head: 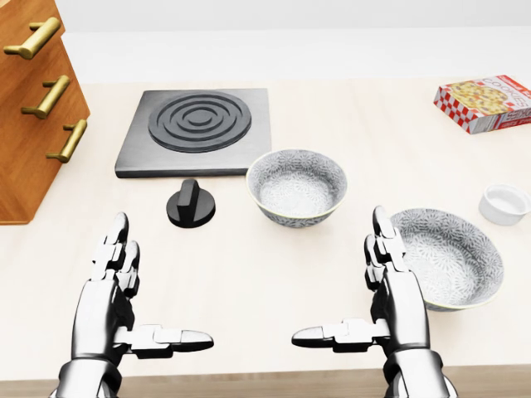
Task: Pick the akita bowl from table center and place it on the plate.
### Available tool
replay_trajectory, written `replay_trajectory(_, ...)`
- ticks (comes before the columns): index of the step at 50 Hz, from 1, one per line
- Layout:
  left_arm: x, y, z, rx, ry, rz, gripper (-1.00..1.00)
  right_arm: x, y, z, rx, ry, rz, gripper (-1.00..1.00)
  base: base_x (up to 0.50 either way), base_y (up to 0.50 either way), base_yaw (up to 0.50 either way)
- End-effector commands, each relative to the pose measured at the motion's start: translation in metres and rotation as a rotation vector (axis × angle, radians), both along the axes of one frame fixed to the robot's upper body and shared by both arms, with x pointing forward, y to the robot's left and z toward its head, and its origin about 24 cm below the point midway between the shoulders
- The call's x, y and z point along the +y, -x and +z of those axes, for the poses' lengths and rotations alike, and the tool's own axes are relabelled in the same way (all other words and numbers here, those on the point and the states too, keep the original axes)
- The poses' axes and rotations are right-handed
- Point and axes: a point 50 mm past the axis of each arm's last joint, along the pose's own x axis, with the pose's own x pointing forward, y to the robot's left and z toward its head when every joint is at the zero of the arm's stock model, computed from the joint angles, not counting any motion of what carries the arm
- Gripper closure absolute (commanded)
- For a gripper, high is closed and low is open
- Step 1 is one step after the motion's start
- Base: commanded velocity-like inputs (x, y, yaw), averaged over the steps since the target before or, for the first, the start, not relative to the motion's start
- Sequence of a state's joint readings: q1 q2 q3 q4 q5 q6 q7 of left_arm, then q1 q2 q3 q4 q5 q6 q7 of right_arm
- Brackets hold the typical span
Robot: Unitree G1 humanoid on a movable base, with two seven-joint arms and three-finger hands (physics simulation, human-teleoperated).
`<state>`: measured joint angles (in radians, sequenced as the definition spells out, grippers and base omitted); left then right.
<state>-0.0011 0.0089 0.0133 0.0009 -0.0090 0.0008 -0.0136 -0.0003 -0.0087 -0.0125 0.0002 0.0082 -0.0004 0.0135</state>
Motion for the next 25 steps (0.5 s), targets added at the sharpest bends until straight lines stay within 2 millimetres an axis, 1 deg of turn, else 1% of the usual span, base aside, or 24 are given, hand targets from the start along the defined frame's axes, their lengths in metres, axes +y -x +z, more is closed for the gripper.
replay_trajectory(1,0.007,0.0,0.001,0.002,0.0,0.0,-1.0,-0.006,0.001,0.0,0.004,0.002,0.003,-1.0,0.0,0.0,0.0)
replay_trajectory(8,0.007,-0.001,0.0,0.006,-0.001,-0.003,-1.0,-0.005,-0.001,-0.001,0.016,0.014,0.006,-1.0,0.0,0.0,0.0)
replay_trajectory(11,0.007,-0.008,0.003,0.011,-0.009,0.002,-1.0,-0.009,-0.009,0.006,0.009,0.025,-0.01,-1.0,0.0,0.0,0.0)
replay_trajectory(13,0.008,-0.014,0.009,0.003,-0.009,0.001,-1.0,-0.011,-0.016,0.013,0.001,0.032,-0.019,-1.0,0.0,0.0,0.0)
replay_trajectory(14,0.009,-0.022,0.017,-0.009,-0.02,0.001,-1.0,-0.012,-0.024,0.025,-0.04,0.034,-0.024,-1.0,0.0,0.0,0.0)
replay_trajectory(17,0.008,-0.034,0.026,-0.031,-0.031,-0.009,-1.0,-0.01,-0.037,0.042,-0.095,0.05,-0.018,-1.0,0.0,0.0,0.0)
replay_trajectory(18,0.008,-0.041,0.032,-0.049,-0.03,-0.009,-1.0,-0.009,-0.045,0.051,-0.121,0.052,-0.018,-1.0,0.0,0.0,0.0)
replay_trajectory(21,0.006,-0.049,0.037,-0.061,-0.034,-0.017,-1.0,-0.008,-0.057,0.061,-0.145,0.047,-0.021,-1.0,0.0,0.0,0.0)
replay_trajectory(23,0.005,-0.053,0.039,-0.063,-0.03,-0.021,-1.0,-0.007,-0.062,0.069,-0.169,0.044,-0.017,-1.0,0.0,0.0,0.0)
replay_trajectory(25,0.006,-0.056,0.039,-0.057,-0.03,-0.022,-1.0,-0.007,-0.063,0.072,-0.178,0.043,-0.019,-1.0,0.0,0.0,0.0)
